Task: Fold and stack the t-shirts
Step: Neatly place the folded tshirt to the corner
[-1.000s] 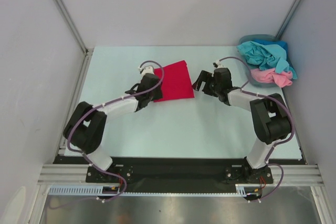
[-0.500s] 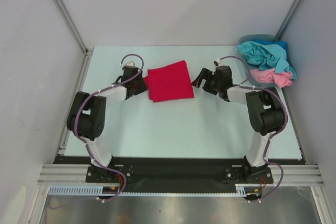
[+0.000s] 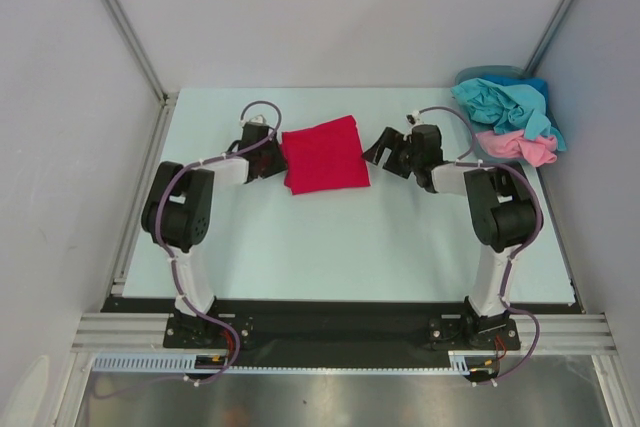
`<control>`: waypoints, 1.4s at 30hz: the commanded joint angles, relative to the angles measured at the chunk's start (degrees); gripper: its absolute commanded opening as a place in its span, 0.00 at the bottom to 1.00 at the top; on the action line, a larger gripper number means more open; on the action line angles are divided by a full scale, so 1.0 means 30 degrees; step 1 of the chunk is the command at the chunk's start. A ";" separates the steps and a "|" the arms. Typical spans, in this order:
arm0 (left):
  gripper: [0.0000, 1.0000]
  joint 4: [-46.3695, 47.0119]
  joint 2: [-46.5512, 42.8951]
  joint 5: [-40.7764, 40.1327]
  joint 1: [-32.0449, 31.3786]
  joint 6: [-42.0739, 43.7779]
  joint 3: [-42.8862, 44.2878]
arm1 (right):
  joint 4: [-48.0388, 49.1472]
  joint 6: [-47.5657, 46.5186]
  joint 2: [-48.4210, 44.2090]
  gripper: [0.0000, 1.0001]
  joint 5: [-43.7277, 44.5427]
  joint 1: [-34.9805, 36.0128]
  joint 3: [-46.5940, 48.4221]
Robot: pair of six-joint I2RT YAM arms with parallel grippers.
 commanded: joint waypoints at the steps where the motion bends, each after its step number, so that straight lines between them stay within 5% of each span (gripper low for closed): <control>1: 0.41 0.0925 0.0251 0.1132 0.0123 0.0091 0.0859 | 0.1226 0.0198 0.0476 0.95 -0.0637 -0.0160 0.0885; 23: 0.40 0.2332 -0.4055 0.1836 0.1439 -0.0201 -0.3767 | 0.2163 0.0901 0.1268 0.95 -0.0988 0.0074 0.0739; 42: 0.45 0.8780 -0.0777 0.9249 0.1822 -0.3513 -0.3888 | 0.2046 0.0609 0.1268 0.95 -0.0930 0.0221 0.0768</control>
